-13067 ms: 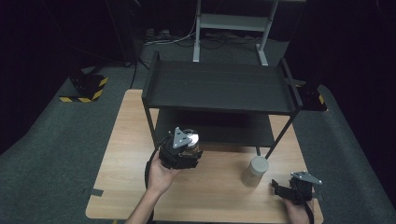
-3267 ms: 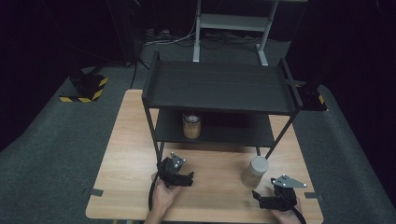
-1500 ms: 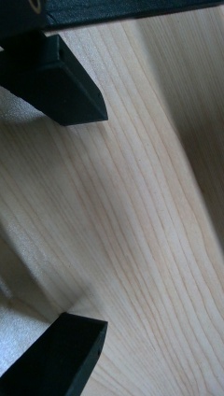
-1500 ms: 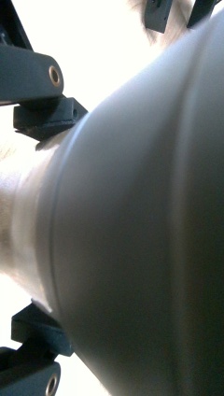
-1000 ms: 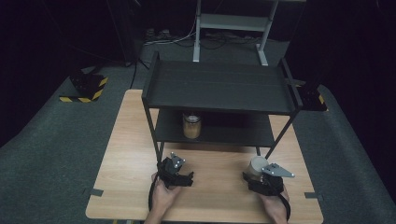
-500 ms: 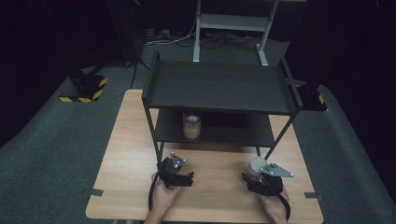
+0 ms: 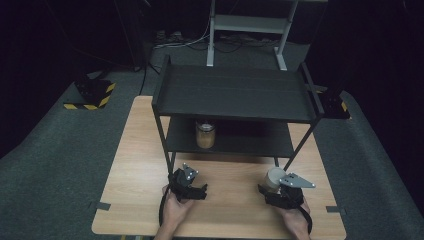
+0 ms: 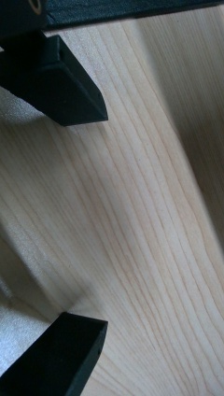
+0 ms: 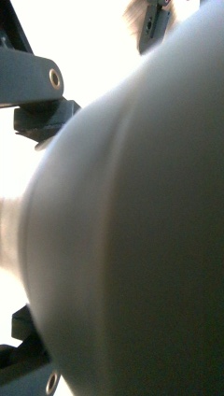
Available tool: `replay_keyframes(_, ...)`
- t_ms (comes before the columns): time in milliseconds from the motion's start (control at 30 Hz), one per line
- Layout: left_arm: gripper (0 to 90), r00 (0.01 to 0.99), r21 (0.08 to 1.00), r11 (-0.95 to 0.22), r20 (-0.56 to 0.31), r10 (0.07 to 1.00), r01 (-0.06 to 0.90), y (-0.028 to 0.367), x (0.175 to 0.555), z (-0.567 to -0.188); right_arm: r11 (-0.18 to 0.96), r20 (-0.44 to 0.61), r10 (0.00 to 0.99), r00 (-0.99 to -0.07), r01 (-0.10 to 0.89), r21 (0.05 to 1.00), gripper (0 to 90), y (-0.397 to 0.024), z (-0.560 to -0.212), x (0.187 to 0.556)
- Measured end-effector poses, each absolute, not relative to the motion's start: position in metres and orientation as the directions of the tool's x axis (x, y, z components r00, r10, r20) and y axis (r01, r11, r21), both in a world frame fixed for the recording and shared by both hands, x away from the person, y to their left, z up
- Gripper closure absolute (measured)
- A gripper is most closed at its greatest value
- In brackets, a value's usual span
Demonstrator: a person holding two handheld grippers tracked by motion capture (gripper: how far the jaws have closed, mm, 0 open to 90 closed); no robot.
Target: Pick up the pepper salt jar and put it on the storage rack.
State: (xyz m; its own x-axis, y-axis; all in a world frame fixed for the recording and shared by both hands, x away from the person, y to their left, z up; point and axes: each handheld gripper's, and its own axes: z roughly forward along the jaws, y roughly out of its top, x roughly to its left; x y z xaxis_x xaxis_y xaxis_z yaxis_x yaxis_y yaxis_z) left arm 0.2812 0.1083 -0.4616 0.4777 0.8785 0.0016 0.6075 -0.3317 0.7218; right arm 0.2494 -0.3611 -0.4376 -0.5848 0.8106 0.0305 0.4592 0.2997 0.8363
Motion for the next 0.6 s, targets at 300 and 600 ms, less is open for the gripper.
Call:
replay_keyframes(300,2.7,0.478,0.722,-0.332,0.002,0.878,0.607,0.108,0.281,-0.462,0.317,0.025,0.798,-0.603,0.454,0.833,28.7,-0.361,-0.426,0.249)
replay_keyframes(600,2.7,0.478,0.722,-0.332,0.002,0.878,0.607,0.108,0.281,-0.462,0.331,0.038,0.771,-0.636,0.451,0.829,28.8,-0.362,-0.409,0.252)
